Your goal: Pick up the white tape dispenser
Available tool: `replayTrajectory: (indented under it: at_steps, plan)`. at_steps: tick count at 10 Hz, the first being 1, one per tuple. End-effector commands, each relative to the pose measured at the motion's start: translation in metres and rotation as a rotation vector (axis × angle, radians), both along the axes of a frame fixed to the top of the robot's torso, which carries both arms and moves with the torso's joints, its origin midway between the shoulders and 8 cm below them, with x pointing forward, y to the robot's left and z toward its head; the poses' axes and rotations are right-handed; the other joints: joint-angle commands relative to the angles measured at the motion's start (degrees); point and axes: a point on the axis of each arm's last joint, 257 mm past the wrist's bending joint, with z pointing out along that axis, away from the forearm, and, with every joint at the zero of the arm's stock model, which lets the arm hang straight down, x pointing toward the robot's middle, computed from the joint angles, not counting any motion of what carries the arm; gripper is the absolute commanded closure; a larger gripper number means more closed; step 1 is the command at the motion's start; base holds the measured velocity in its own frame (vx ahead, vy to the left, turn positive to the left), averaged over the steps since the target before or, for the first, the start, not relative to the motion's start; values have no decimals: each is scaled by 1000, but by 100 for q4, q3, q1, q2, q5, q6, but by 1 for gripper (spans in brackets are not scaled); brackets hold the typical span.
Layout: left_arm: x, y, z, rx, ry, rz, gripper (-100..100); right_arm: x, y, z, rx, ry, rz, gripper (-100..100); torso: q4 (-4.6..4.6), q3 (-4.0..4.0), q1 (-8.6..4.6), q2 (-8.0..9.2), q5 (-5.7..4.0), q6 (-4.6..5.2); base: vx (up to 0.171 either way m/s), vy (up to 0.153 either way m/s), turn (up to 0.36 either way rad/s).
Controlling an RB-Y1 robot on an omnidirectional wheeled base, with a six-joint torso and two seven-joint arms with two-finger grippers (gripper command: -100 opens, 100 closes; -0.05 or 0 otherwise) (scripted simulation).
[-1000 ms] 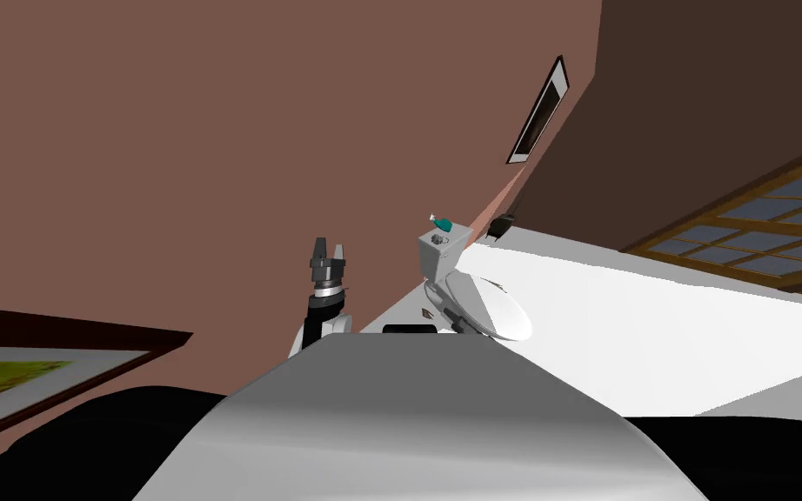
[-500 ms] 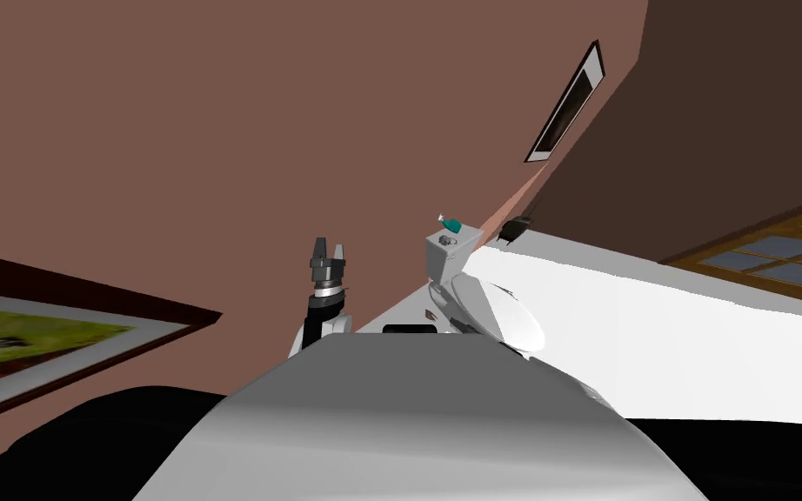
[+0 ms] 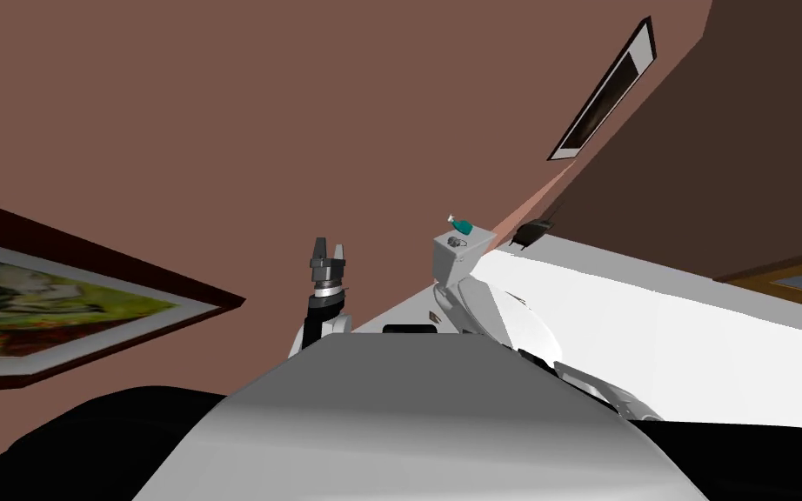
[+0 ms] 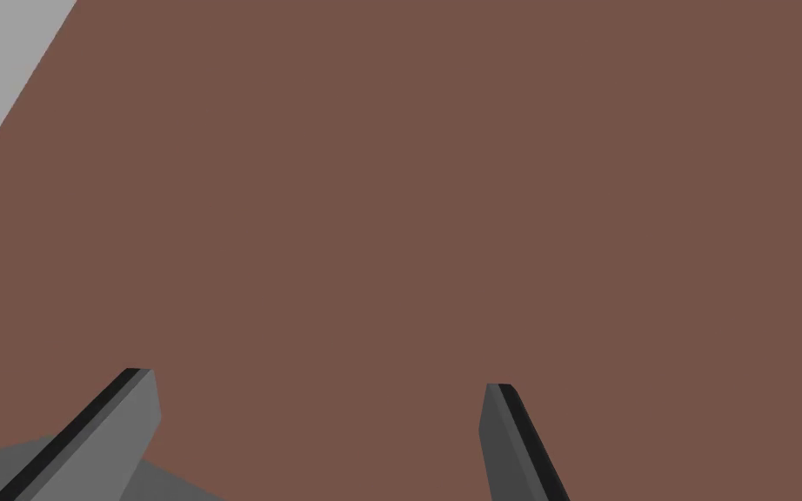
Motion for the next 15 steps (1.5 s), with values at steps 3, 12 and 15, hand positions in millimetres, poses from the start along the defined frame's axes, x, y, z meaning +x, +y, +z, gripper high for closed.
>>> replayTrajectory:
  at_steps: [3,12,15]
  plan:
    - [0,0,0,0,0,0,0,-22,-55,-16,-146,77,70,-100,-1,-3,3,-5,1,-2,11,26,234]
    - [0,0,0,0,0,0,0,-45,-217,-2,-533,202,156,-100,-3,-9,10,-15,2,1,28,27,161]
    - [0,0,0,0,0,0,0,-45,-261,17,-640,223,168,-100,-4,-11,17,-20,3,-6,44,36,168]
